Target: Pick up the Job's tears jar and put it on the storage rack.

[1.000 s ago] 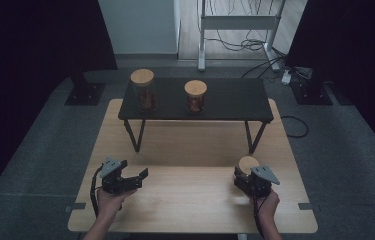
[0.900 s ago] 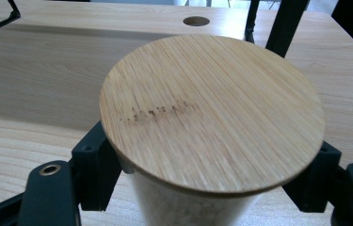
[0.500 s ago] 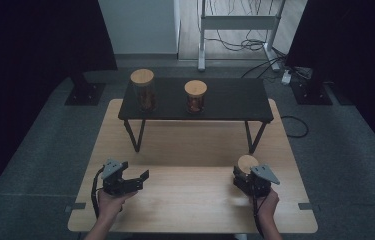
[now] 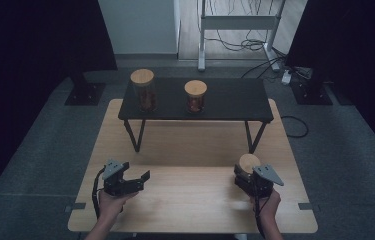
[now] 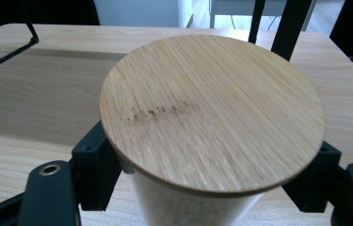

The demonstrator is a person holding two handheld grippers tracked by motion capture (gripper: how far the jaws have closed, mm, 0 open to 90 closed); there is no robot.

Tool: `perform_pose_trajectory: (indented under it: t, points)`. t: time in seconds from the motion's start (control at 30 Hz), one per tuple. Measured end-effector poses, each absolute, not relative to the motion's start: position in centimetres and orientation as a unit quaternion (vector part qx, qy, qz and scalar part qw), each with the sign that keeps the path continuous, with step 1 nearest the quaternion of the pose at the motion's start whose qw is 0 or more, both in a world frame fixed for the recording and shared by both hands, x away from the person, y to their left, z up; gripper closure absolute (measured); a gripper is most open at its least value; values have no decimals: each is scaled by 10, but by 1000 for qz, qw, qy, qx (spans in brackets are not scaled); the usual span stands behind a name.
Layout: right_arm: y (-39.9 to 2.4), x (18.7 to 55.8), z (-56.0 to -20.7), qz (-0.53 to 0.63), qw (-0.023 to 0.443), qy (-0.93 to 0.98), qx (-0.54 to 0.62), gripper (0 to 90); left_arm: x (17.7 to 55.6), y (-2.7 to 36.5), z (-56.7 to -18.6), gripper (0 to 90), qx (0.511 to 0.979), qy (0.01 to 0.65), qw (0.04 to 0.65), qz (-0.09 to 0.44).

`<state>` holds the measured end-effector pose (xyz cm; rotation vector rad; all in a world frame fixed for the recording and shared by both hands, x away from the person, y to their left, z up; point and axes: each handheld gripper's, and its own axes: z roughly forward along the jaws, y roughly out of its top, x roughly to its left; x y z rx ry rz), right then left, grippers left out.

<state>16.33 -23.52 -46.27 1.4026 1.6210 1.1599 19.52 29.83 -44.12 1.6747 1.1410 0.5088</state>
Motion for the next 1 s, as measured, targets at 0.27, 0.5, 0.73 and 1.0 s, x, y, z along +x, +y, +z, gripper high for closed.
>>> perform_pose_trajectory:
  t: [0.27,0.5,0.73,1.0]
  points:
    - [-236,161,-461,447,349,623,538,250,195,299,-440,48,692,470,506,212]
    - [-236,160,-460,450,352,621,537,250,194,301,-439,48,690,470,507,216]
    - [-235,158,-460,449,354,623,535,250,191,299,-437,48,689,465,510,220]
    - [-235,155,-458,453,356,620,532,250,189,300,-436,48,688,464,511,222]
